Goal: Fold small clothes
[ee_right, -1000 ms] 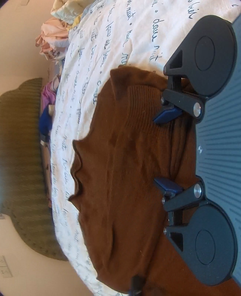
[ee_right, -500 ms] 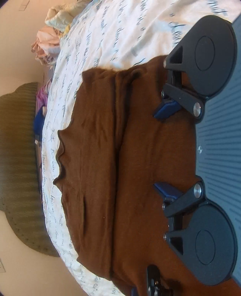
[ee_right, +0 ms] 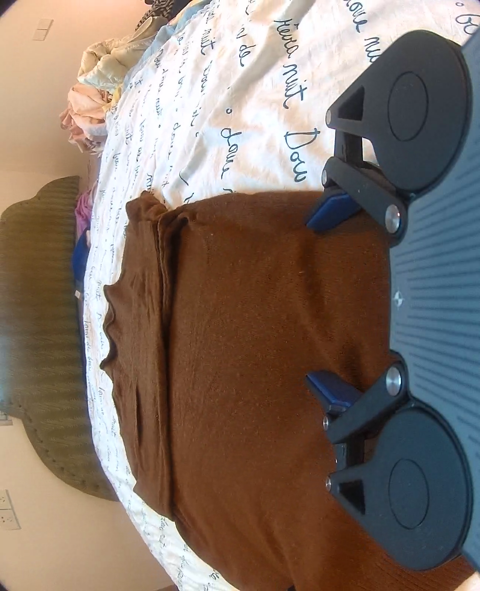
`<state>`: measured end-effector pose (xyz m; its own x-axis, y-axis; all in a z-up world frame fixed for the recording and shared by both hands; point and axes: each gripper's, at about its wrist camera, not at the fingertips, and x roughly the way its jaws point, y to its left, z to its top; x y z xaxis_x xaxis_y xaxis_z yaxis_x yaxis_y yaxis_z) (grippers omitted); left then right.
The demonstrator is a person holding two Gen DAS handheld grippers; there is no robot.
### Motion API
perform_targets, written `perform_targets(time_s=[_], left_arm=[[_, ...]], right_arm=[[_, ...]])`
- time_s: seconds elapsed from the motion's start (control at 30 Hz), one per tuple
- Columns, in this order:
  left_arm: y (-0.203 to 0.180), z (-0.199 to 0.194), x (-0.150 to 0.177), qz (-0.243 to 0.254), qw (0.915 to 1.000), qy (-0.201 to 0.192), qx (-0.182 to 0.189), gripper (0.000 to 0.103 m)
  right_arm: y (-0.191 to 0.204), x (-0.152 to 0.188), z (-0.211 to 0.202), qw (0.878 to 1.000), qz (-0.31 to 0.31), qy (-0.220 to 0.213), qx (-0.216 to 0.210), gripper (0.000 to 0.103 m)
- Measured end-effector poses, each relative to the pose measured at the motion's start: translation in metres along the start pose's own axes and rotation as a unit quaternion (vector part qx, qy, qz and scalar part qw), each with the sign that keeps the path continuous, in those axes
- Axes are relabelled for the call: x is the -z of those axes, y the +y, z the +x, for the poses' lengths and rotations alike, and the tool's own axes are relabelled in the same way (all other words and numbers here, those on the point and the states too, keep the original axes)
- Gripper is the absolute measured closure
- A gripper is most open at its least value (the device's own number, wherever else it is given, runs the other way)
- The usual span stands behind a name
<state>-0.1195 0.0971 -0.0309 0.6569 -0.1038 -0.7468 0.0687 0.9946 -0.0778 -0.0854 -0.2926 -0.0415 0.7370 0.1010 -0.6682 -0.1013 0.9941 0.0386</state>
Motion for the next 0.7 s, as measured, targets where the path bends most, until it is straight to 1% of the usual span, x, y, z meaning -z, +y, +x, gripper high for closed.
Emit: perform_targets(time_s=[0.03, 0.07, 0.13, 0.2, 0.23, 0.27, 0.3, 0.33, 0.37, 0.4, 0.43, 0.47, 0.53, 0.6, 0.7], left_arm=[[-0.003, -0.009, 0.001, -0.007, 0.9999, -0.012, 0.006, 0.011], [-0.008, -0.019, 0.002, -0.01, 0.9994, -0.032, 0.013, 0.01], [-0.018, -0.033, 0.003, -0.02, 0.9965, -0.066, 0.046, 0.007], [-0.031, -0.039, 0.006, -0.027, 0.9918, -0.095, 0.08, 0.005], [-0.039, -0.035, 0.007, -0.022, 0.9915, -0.097, 0.084, 0.002], [-0.047, -0.026, 0.006, -0.01, 0.9936, -0.08, 0.079, 0.001], [-0.055, -0.013, 0.007, -0.002, 0.997, -0.048, 0.061, 0.001], [-0.06, 0.004, 0.012, 0.005, 0.9994, -0.009, 0.034, 0.002], [-0.067, 0.01, 0.018, 0.035, 0.9993, -0.012, 0.01, 0.0], [-0.076, 0.013, 0.025, 0.079, 0.9967, -0.014, -0.014, 0.0], [-0.077, 0.012, 0.028, 0.078, 0.9967, -0.017, -0.017, 0.0], [-0.072, 0.011, 0.027, 0.061, 0.9981, -0.007, -0.013, 0.0], [-0.07, 0.009, 0.029, 0.064, 0.9978, 0.004, -0.015, 0.0], [-0.069, 0.005, 0.036, 0.062, 0.9977, 0.005, -0.028, 0.0], [-0.06, 0.002, 0.038, 0.05, 0.9983, 0.005, -0.03, 0.0]], right_arm=[[0.001, -0.001, 0.001, 1.0, 0.0, -0.001, 0.0, 0.019], [0.002, 0.0, 0.001, 1.0, 0.002, -0.003, 0.0, 0.018], [0.001, 0.004, -0.001, 1.0, 0.005, -0.007, -0.003, 0.018], [-0.001, 0.005, -0.001, 1.0, 0.007, -0.009, -0.005, 0.018], [-0.001, 0.005, -0.002, 1.0, 0.009, -0.011, -0.006, 0.018], [-0.002, 0.006, -0.002, 1.0, 0.008, -0.011, -0.007, 0.018], [-0.001, 0.006, -0.003, 1.0, 0.005, -0.01, -0.006, 0.018], [0.0, 0.006, -0.003, 1.0, 0.002, -0.01, -0.004, 0.018], [0.0, 0.006, -0.003, 1.0, 0.001, -0.009, -0.004, 0.018], [0.0, 0.006, -0.004, 1.0, -0.001, -0.007, -0.003, 0.018], [0.0, 0.007, -0.005, 1.0, -0.004, -0.004, -0.002, 0.018], [0.0, 0.008, -0.007, 1.0, -0.006, -0.003, -0.003, 0.018], [-0.001, 0.012, -0.011, 1.0, -0.007, -0.004, -0.005, 0.018], [-0.001, 0.016, -0.015, 1.0, -0.012, 0.0, -0.006, 0.018], [-0.003, 0.02, -0.021, 1.0, -0.011, 0.004, -0.012, 0.018]])
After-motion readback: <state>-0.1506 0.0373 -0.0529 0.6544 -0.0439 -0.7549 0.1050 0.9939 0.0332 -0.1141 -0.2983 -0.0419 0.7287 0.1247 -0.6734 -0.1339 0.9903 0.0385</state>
